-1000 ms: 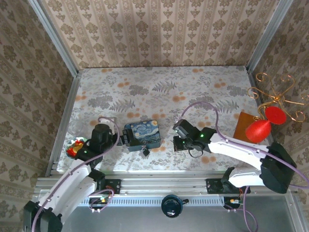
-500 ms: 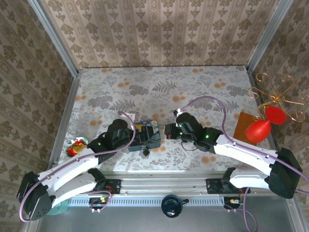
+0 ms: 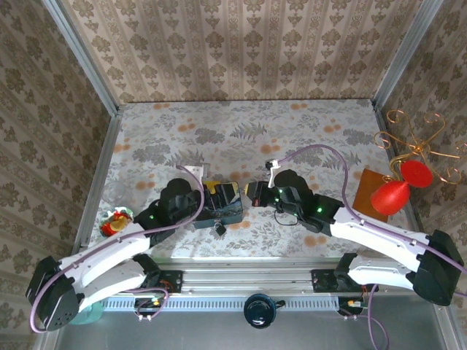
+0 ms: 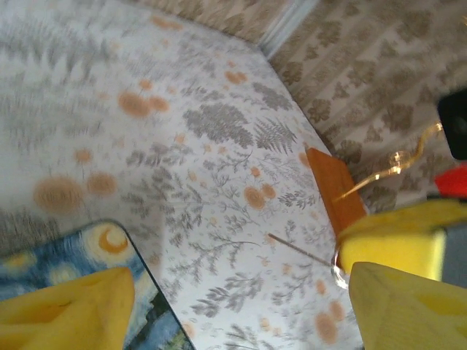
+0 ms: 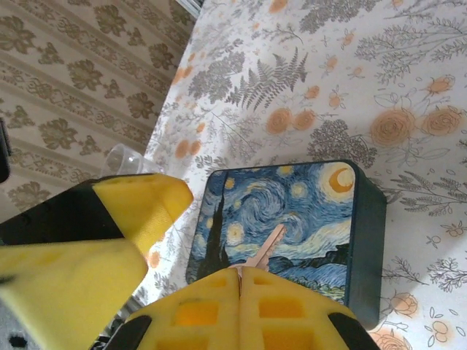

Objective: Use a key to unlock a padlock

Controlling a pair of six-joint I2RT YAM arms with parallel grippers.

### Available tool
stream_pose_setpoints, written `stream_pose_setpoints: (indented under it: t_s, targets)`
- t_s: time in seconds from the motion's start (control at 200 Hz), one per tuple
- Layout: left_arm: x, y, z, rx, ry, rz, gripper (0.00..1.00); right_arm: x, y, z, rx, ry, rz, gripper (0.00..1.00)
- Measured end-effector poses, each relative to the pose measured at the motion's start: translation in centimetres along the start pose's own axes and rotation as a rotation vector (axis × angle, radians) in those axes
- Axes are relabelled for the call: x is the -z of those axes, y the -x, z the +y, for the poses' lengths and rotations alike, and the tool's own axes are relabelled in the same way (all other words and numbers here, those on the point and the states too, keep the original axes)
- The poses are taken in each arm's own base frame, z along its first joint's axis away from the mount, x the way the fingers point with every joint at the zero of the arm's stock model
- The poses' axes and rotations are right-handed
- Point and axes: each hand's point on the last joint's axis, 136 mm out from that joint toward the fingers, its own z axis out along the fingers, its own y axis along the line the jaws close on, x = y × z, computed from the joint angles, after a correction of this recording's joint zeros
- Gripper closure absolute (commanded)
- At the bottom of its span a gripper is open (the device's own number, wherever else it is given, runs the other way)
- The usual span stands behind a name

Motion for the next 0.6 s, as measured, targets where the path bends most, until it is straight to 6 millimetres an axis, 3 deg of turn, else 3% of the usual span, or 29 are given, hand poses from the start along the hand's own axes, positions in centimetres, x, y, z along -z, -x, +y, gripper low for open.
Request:
stream_pose_setpoints:
  t_s: [0.16,0.28,0.435,0.6]
  targets:
    - [1.7,0.8,-1.8,-0.318,-0.104,-0.103,0.21,1.4,1.7,1.8,-0.018,0.036,-0.025,1.0]
    - [1.4,-0.5,-1.7,-0.531,-0.151,-0.138,0.21,2.1,2.9,3.2,-0.044,0.066,-0.032,1.0]
    - [-0.4,-1.8,-1.9,-0.712,-0.209,-0.108,0.42,2.4,3.3,4.8,-0.067,0.111,-0.003,1.0]
    - [-1.8,-0.6,-2.5,-0.775,-0.268,-0.134,0.49,2.2,3.4,6.6,-0.07,0.165,0.043,1.0]
